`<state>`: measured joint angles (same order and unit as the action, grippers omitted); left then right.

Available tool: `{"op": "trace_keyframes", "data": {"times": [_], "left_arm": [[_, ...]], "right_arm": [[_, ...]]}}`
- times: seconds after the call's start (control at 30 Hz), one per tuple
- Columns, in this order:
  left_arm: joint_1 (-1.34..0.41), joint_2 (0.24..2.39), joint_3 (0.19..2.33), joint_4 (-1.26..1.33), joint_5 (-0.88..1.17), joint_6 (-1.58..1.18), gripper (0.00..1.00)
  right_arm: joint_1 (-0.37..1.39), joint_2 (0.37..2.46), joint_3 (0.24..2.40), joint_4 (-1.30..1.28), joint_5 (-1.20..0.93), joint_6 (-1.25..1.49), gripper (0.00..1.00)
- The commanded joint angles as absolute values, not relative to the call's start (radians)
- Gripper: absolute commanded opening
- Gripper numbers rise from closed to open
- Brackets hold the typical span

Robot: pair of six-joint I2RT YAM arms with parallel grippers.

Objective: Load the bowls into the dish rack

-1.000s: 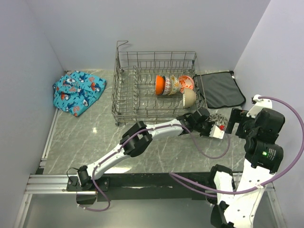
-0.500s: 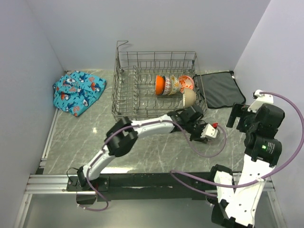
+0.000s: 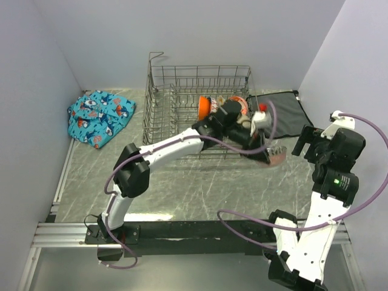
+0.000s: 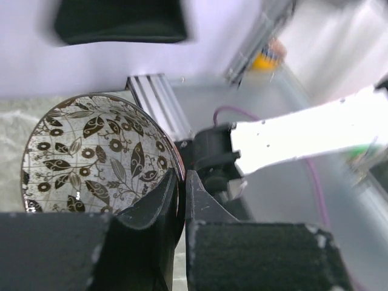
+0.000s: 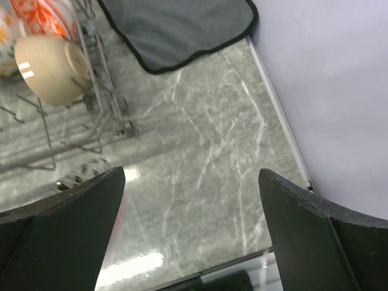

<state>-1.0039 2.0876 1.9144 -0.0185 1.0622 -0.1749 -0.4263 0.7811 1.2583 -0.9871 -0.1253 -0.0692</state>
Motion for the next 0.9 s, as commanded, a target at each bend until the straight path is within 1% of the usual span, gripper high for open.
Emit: {"op": "trace_keyframes", "data": {"times": [0.0, 0.07, 0.1, 0.13, 0.2, 0.23, 0.27, 0.33, 0.4, 0.57, 0.8, 0.87], "left_arm": [[-0.891, 2.075, 1.965, 0.335, 1.054, -0.706, 0.01], [-0.829, 2.089, 1.991, 0.438, 0.993, -0.902, 0.01], [-0.807, 2.085, 1.984, 0.472, 0.956, -0.954, 0.01], [-0.787, 2.074, 1.959, 0.498, 0.874, -0.989, 0.01], [-0.735, 2.046, 1.950, 0.479, 0.800, -1.052, 0.01], [-0.718, 2.034, 1.945, 0.466, 0.725, -1.084, 0.01], [-0.691, 2.026, 1.948, 0.366, 0.682, -1.103, 0.01], [-0.663, 2.008, 1.936, 0.304, 0.583, -1.150, 0.01], [-0.632, 2.005, 1.927, 0.242, 0.551, -1.225, 0.01], [-0.609, 2.034, 1.894, 0.252, 0.465, -1.350, 0.01], [-0.609, 2.065, 1.842, 0.356, 0.477, -1.494, 0.01], [-0.607, 2.068, 1.803, 0.434, 0.480, -1.528, 0.01]], "right_arm": [[-0.446, 0.773, 1.298, -0.899, -0.173, 0.027, 0.99], [-0.448, 0.761, 1.278, -0.864, -0.187, 0.064, 1.00], [-0.448, 0.752, 1.254, -0.853, -0.189, 0.075, 1.00], [-0.448, 0.750, 1.241, -0.832, -0.196, 0.093, 1.00], [-0.446, 0.752, 1.206, -0.815, -0.196, 0.110, 1.00], [-0.446, 0.755, 1.197, -0.798, -0.193, 0.124, 1.00], [-0.448, 0.759, 1.189, -0.793, -0.187, 0.129, 1.00], [-0.448, 0.778, 1.170, -0.781, -0.178, 0.146, 1.00], [-0.446, 0.795, 1.154, -0.773, -0.170, 0.147, 1.00], [-0.448, 0.863, 1.150, -0.765, -0.144, 0.141, 1.00], [-0.451, 0.922, 1.144, -0.758, -0.124, 0.126, 1.00], [-0.451, 0.934, 1.143, -0.764, -0.120, 0.117, 1.00]]}}
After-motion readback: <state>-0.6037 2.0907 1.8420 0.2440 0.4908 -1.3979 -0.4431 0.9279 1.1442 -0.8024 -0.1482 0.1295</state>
